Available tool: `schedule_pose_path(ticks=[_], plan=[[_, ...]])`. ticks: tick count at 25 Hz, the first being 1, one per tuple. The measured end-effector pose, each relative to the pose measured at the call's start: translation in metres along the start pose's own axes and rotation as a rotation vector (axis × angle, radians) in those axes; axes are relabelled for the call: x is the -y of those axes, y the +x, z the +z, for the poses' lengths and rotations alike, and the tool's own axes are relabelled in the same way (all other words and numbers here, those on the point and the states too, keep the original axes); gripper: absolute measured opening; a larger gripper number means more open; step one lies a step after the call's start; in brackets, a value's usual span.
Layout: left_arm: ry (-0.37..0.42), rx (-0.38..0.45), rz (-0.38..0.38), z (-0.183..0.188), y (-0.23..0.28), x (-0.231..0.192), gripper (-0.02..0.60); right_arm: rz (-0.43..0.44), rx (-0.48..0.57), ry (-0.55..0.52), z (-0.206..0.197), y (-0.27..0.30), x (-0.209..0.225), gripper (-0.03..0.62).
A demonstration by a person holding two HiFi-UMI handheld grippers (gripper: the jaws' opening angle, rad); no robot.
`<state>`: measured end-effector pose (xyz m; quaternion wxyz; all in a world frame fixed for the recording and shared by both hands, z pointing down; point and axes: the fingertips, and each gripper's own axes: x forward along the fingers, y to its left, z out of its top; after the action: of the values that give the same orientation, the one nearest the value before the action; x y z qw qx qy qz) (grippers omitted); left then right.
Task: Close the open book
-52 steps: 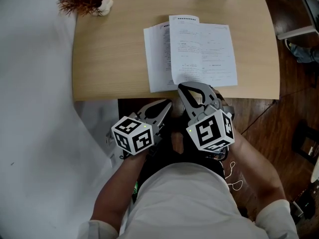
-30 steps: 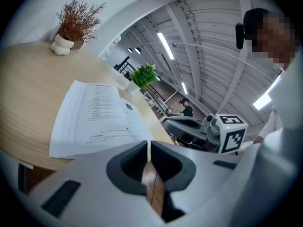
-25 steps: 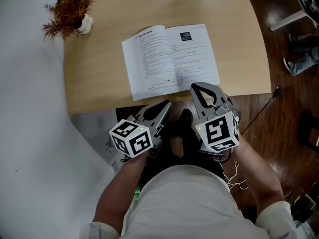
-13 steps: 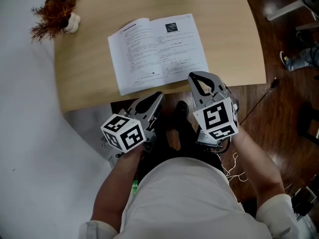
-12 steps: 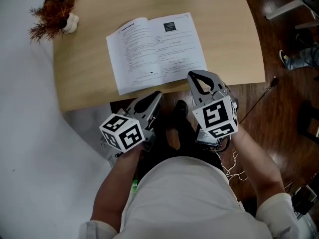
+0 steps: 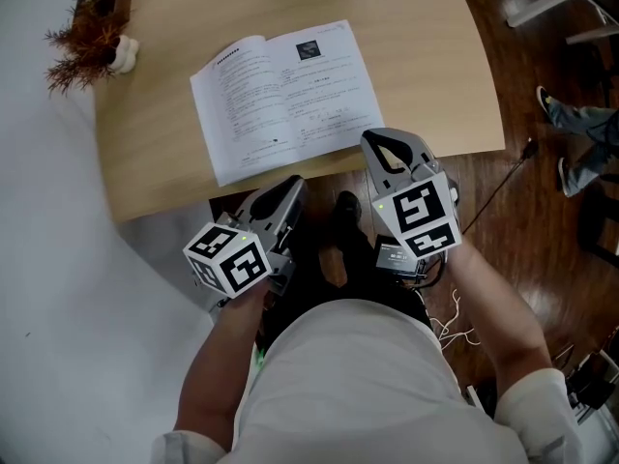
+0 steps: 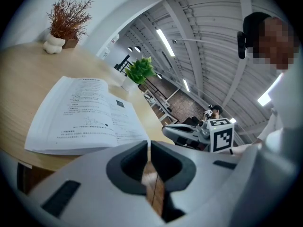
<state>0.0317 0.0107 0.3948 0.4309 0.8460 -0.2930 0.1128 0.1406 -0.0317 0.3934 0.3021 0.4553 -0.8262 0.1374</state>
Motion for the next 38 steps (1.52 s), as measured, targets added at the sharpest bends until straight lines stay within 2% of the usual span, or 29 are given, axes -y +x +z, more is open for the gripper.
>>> schedule_pose_path(ticks=[4,9,14,16,23,27,32,38], plan=[[0.001,0.000,0.005,0.000,-0.001,0.001,-0.002,-0.001,0.001,0.007,-0.002,-0.001,0.002,0.002],[-0.013,0.022,0.021,0.002,-0.007,-0.001,-0.002,0.058,0.006,-0.069,0.003,0.002,-0.016,0.002],[-0.036,0.049,0.050,-0.001,-0.018,-0.011,-0.002,0.139,-0.012,-0.262,0.010,0.012,-0.054,0.007],[-0.048,0.063,0.068,-0.001,-0.027,-0.019,-0.002,0.171,-0.011,-0.354,0.016,0.020,-0.076,0.051],[-0.098,0.110,0.129,-0.005,-0.063,-0.049,-0.002,0.269,0.007,-0.674,0.037,0.057,-0.151,0.066],[-0.119,0.127,0.154,-0.007,-0.082,-0.065,-0.002,0.323,-0.035,-0.831,0.034,0.085,-0.186,0.067],[-0.142,0.138,0.165,-0.010,-0.099,-0.079,-0.002,0.337,-0.118,-0.948,0.022,0.112,-0.203,0.067],[-0.155,0.131,0.150,-0.012,-0.104,-0.085,-0.002,0.336,-0.194,-0.962,0.019,0.125,-0.207,0.066]])
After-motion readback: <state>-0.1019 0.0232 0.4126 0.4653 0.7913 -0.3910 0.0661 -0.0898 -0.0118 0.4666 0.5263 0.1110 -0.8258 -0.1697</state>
